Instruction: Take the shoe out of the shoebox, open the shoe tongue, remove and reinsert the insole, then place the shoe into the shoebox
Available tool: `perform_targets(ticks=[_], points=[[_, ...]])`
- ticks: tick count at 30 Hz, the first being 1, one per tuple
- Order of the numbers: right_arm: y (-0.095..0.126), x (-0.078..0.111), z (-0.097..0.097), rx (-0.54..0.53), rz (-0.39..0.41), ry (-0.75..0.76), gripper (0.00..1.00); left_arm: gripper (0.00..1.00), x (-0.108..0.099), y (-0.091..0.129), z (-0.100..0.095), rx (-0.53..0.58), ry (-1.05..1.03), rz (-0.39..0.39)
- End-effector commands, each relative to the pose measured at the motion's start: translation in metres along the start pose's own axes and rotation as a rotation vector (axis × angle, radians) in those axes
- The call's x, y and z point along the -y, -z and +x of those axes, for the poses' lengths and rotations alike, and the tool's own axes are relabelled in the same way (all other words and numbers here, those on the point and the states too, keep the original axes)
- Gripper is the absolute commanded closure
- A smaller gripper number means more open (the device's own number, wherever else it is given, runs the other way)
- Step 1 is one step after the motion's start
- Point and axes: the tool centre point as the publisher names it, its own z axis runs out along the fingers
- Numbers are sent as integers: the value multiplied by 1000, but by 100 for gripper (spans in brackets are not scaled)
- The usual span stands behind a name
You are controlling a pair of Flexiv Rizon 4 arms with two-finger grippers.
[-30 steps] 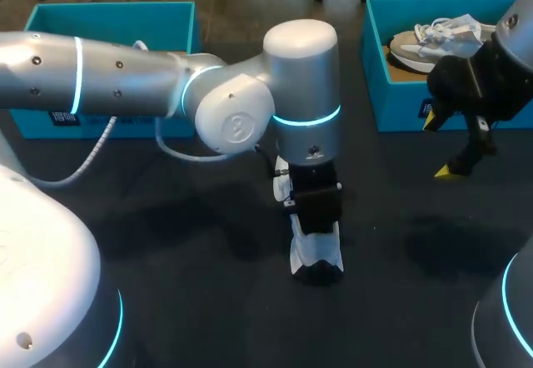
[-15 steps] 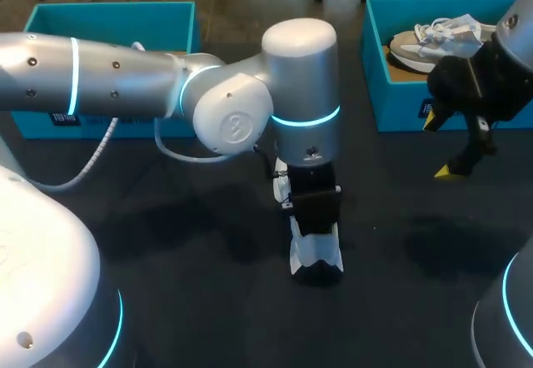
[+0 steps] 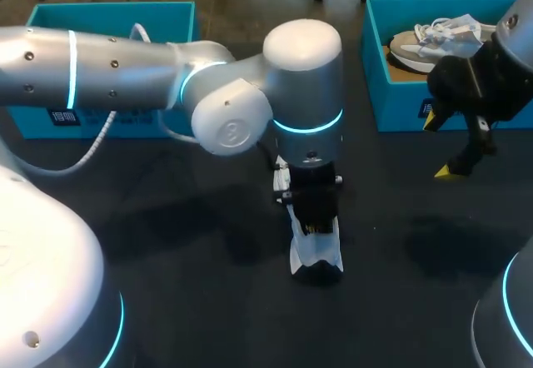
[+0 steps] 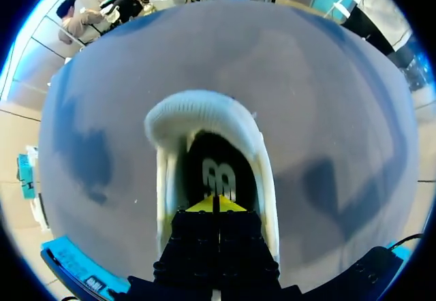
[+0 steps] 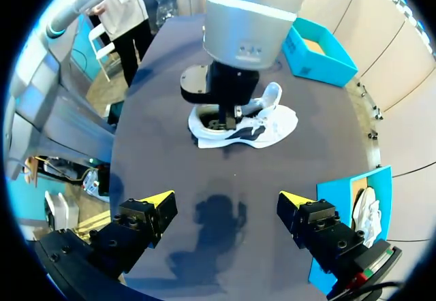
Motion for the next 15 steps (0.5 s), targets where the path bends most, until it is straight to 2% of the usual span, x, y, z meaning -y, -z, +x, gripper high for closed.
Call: perform_targets(ticks=[1,8,9,11,12,13,15], points=[[-2,-1,-2,-3,4,-1,0,100,-7,21,7,7,-4,-69],[-2,-1,-2,-3,4,-1,0,100,-31,26,3,2,-21,-175],[-2,-1,-2,-3,4,-1,0,85,-32,27,2,-3,-22,-189],[-2,-1,-2,-3,4,-1,0,35,-33,28,1,-1,-25,-195],[-2,-1,-2,-3,4,-1,0,24,-33,30,0,-1,-27,-193],[-2,-1,-2,-3,4,-1,0,2,-33,32,0,-2,-30,-190],[-2,-1,-2,-3,4,-1,0,0,-31,36,1,-23,-41,-179]])
